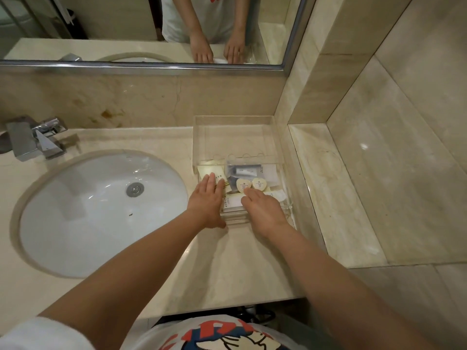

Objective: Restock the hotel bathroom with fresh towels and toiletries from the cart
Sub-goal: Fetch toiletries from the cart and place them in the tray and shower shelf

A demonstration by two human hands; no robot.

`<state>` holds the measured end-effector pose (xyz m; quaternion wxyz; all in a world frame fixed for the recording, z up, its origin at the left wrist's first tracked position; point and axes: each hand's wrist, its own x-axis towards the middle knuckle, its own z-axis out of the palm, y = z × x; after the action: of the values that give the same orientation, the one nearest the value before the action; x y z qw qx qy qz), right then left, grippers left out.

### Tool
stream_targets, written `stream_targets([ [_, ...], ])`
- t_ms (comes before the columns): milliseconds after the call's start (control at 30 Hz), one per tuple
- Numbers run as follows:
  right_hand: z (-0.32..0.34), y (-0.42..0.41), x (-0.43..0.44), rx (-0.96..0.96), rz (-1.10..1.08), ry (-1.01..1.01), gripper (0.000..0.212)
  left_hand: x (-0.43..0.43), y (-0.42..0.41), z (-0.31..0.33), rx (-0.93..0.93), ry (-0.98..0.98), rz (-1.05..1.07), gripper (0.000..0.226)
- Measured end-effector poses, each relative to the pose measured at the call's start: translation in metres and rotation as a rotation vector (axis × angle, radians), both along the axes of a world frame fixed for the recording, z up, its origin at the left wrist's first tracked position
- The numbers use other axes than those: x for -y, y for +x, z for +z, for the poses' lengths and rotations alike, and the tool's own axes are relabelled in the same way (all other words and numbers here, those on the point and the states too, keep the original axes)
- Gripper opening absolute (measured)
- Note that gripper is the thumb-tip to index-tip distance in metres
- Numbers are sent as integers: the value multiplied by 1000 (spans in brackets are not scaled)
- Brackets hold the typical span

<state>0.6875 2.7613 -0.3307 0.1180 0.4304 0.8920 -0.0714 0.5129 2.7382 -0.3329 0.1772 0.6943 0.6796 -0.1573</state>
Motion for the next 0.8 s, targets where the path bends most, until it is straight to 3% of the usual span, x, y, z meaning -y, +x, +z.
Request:
stream_targets([
  [233,3,0,-7,-37,-59,-57,58,-14,-4,-1,-3,-31,-53,134],
  [800,16,5,-18,-98,-138,-112,44,-28,2,11,34,-69,-79,129],
])
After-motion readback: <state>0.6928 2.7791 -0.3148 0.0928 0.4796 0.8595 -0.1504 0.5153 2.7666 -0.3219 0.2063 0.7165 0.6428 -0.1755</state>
